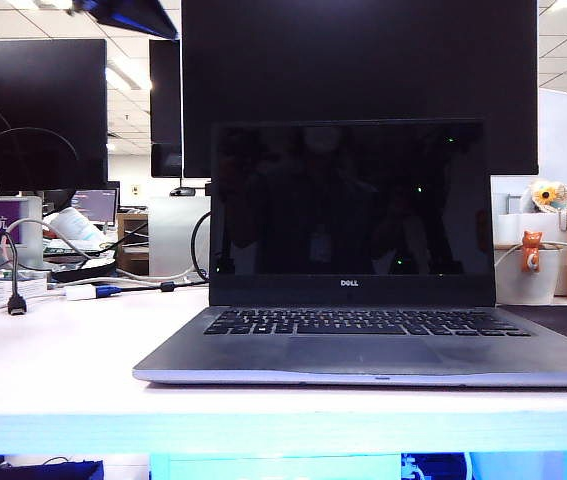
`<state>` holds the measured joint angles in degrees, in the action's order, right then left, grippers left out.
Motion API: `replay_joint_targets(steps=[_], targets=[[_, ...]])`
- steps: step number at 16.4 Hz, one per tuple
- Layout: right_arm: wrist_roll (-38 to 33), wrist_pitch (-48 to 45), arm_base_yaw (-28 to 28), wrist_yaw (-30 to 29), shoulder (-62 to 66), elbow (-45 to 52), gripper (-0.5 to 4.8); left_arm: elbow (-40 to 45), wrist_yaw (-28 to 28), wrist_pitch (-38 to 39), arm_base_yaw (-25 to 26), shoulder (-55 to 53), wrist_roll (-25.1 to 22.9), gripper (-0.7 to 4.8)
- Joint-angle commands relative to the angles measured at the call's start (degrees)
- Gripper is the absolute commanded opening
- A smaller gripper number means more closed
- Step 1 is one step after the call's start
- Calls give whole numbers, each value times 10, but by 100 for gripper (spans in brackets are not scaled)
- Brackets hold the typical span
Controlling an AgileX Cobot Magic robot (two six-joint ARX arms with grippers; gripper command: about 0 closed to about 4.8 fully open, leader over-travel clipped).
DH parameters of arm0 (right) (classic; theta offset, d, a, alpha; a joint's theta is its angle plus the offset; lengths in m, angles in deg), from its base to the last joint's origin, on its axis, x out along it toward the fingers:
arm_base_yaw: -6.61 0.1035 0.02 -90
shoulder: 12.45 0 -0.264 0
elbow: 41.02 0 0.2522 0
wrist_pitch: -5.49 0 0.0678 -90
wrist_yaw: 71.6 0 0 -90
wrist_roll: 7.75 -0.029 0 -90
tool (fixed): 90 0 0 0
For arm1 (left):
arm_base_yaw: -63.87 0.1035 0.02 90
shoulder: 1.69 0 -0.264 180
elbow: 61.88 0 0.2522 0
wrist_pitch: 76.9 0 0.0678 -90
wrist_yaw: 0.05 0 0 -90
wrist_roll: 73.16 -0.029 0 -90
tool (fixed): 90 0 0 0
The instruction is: Close the lid of the gray laptop.
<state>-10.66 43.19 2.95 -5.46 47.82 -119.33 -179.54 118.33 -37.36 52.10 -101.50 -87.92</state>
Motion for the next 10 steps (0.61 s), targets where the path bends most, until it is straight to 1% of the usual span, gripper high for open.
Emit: replay_joint_targets(steps=[1,2,4,6,7,8,9,10], targets=[[4,5,-4,-24,5,-3,-1,-48,-88,24,-57,-37,-2,-6],[4,5,-4,-35,9,-3,-1,-63,-131,30,-80,-58,6,-6],[4,7,-5,-35,13,-3,-1,-84,-192,43,-111,-90,11,-6],[4,7,-5,-35,15,-3,-1,-110,-244,42,-130,-123,21,-6],[4,8,-5,-35,15,-3,-1,-131,-252,53,-135,-141,31,-5],[4,7,-5,-46,15,-3,-1,-162,-251,84,-135,-161,44,-5],[4,7,-5,-59,15,-3,-1,-191,-240,126,-135,-178,45,-6],[4,7,-5,-58,15,-3,-1,-216,-241,165,-135,-192,45,-6]])
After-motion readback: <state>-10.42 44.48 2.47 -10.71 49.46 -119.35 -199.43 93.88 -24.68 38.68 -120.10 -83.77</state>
